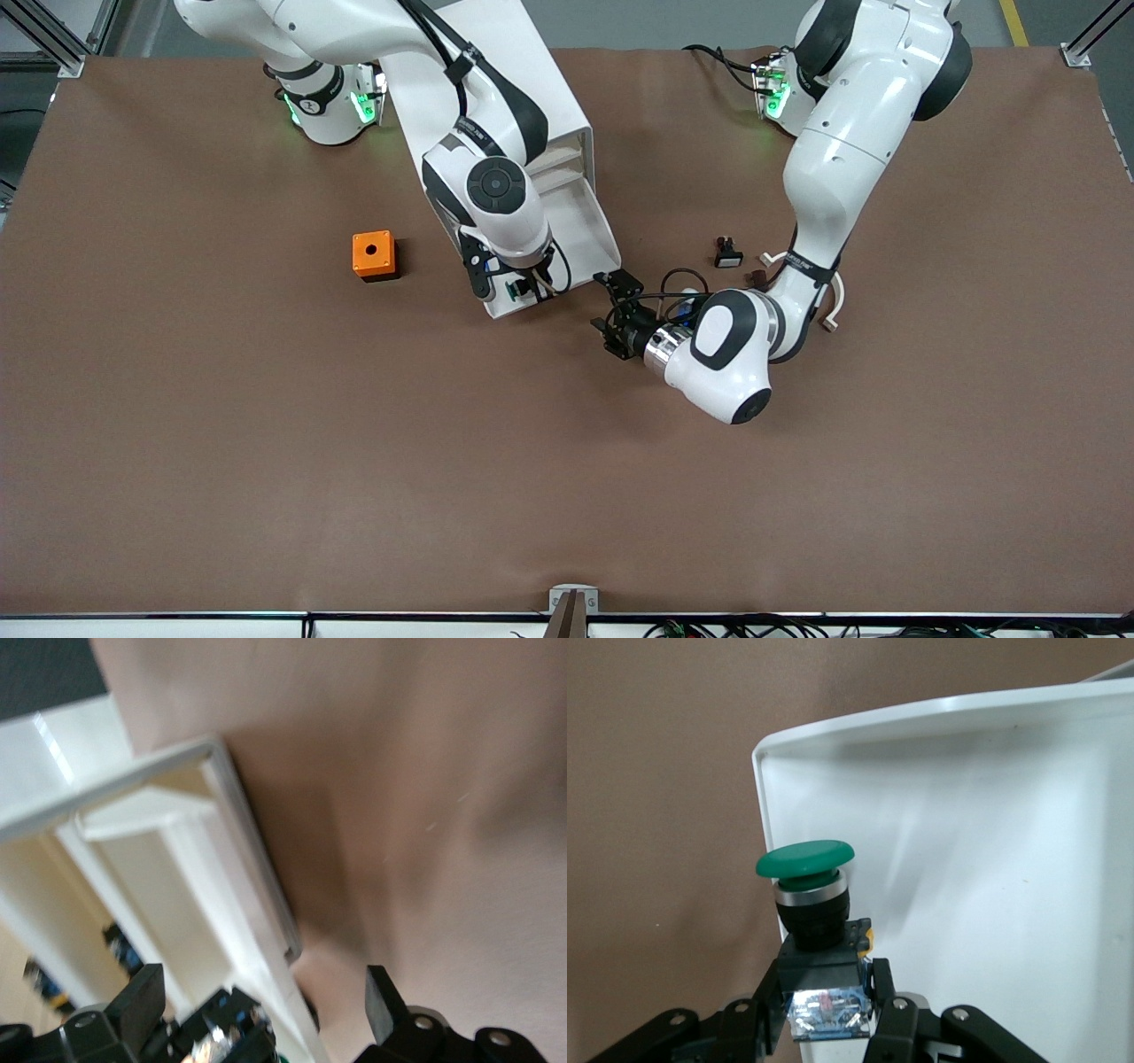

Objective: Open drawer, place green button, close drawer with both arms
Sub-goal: 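Lower the green button into the open drawer and open the right gripper, then push the drawer shut with the left gripper while the right gripper withdraws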

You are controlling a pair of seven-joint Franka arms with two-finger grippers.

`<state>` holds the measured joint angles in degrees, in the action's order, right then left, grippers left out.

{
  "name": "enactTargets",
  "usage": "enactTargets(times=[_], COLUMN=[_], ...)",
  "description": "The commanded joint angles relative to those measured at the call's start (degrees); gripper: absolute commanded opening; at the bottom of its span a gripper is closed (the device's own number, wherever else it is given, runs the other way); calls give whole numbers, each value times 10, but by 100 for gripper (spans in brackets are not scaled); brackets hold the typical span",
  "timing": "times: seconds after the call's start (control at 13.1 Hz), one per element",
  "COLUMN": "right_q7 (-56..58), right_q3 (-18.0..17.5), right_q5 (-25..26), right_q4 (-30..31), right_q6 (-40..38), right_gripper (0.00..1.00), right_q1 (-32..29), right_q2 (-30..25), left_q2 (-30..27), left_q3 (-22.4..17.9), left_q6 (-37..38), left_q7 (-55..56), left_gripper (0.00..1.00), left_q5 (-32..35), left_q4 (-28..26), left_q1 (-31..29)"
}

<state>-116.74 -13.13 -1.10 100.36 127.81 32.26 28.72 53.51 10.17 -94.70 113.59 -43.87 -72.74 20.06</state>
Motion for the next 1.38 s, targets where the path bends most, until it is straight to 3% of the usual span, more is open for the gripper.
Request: enactTargets(times=[0.0, 0.08, 0.15, 0.31, 0.46, 0.84, 0.99, 1.15, 1.3], right_q7=[-25, -25, -26, -15, 71, 421, 503, 610, 754], right_q3=[6, 5, 5, 6, 8, 7, 7, 37, 113], right_q5=[13, 14, 14, 14, 14, 4, -18, -37, -39], right_q4=[-3, -5, -9, -18, -33, -209, -235, -256, -253], right_q6=[2, -3, -4, -5, -40, -267, -313, -359, -369], right_gripper=[71, 93, 100, 100, 100, 100, 100, 100, 100], right_q1=[8, 8, 8, 1, -35, -152, -194, -215, -209], right_q2=[0, 0, -1, -9, -37, -47, -48, -60, -97], left_q2=[-27, -35, -44, -57, -58, -54, -51, -45, -41], left_q3=[5, 6, 7, 12, 12, 11, 10, 10, 12], left_q6=[3, 3, 3, 4, 1, -57, -94, -106, -116], left_q7=[-36, -64, -101, -184, -234, -455, -474, -473, -476], left_gripper=[99, 99, 99, 99, 99, 100, 99, 100, 100], left_q5=[74, 108, 138, 178, 183, 230, 266, 296, 296], left_q4=[-6, -6, -6, -6, -6, -7, -11, -12, -13], left_q1=[3, 9, 12, 13, 13, 44, 75, 103, 125])
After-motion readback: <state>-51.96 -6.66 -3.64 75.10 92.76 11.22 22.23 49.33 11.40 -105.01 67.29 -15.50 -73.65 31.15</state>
